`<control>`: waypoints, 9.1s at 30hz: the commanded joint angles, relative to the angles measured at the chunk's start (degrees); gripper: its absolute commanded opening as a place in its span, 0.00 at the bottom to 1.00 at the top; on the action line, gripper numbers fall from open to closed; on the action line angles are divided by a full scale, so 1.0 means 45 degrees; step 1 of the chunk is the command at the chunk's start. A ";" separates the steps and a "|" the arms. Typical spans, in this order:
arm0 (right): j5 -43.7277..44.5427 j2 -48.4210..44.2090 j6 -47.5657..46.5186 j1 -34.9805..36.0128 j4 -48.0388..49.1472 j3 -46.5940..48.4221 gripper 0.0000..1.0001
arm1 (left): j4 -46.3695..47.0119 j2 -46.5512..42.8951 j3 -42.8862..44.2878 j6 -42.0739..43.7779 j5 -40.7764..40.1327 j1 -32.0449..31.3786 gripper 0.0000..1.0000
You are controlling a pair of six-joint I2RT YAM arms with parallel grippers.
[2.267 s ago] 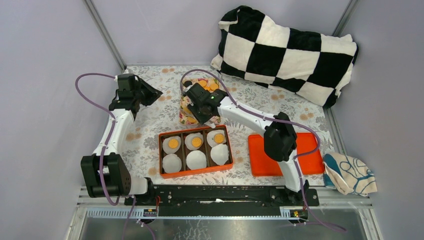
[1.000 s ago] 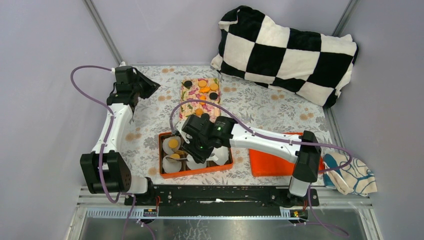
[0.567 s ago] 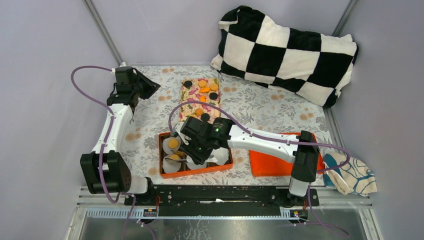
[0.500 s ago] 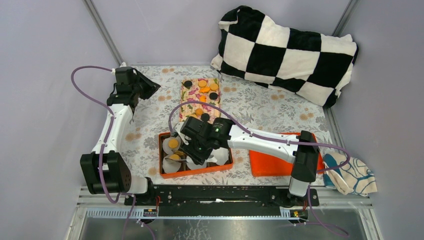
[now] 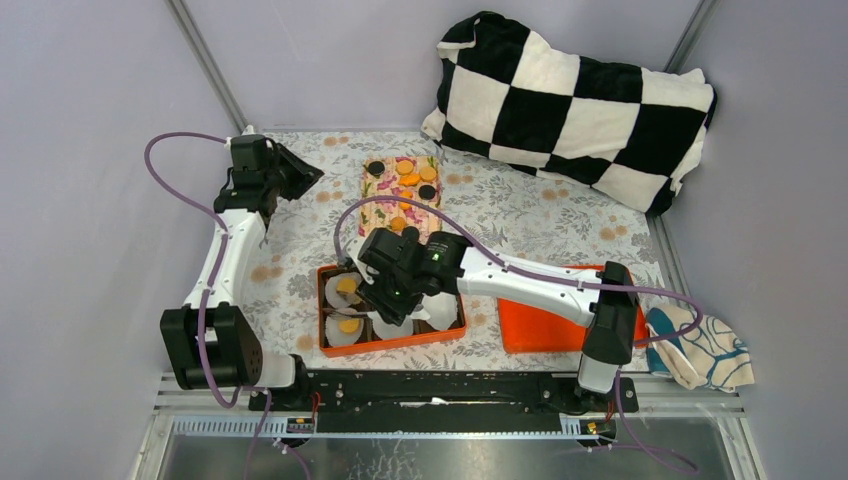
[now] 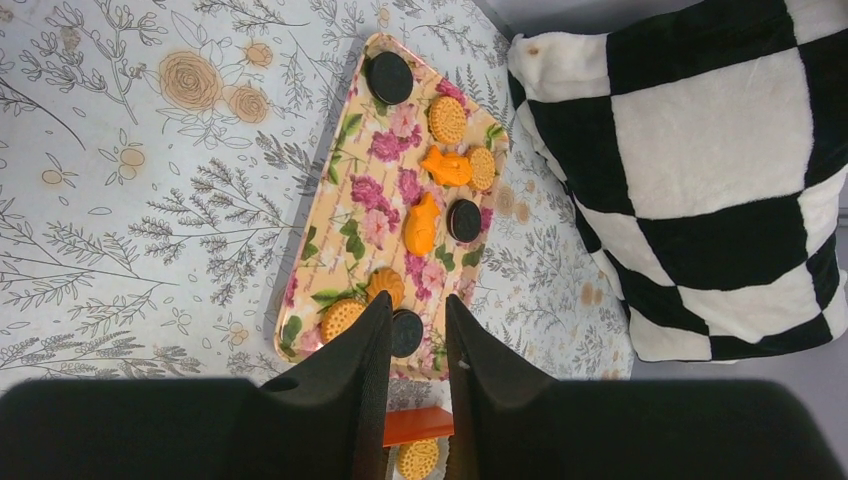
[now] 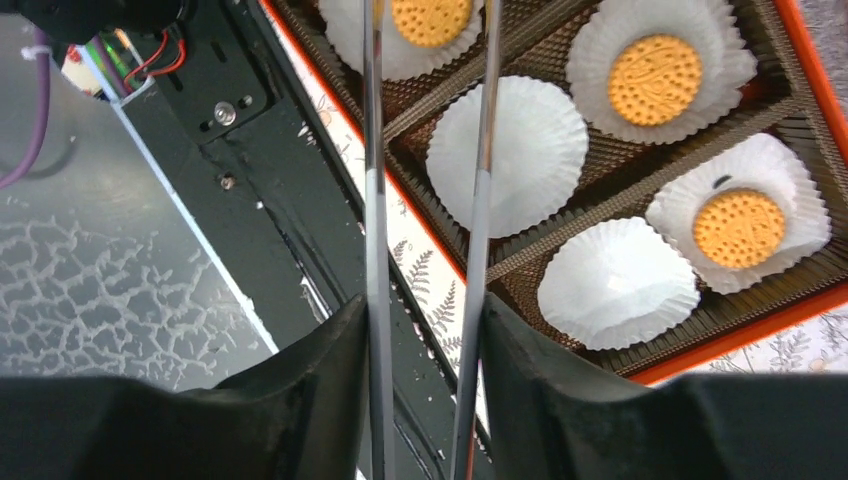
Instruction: Pack the cookies
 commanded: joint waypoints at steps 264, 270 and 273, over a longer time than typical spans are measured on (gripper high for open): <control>0.1980 -0.7259 0.5016 -0.1484 -0.2383 -0.5213 0.00 | 0.1045 -0.0567 -0.1359 -0.0054 0.1246 -0.1536 0.34; 0.2475 -0.7473 0.5651 -0.0923 -0.2877 -0.5673 0.00 | 0.1062 -0.0579 -0.1417 -0.0054 0.1188 -0.1636 0.34; 0.2870 -0.7288 0.5628 -0.0904 -0.3002 -0.5639 0.02 | 0.1111 -0.0564 -0.1428 -0.0055 0.1206 -0.1680 0.34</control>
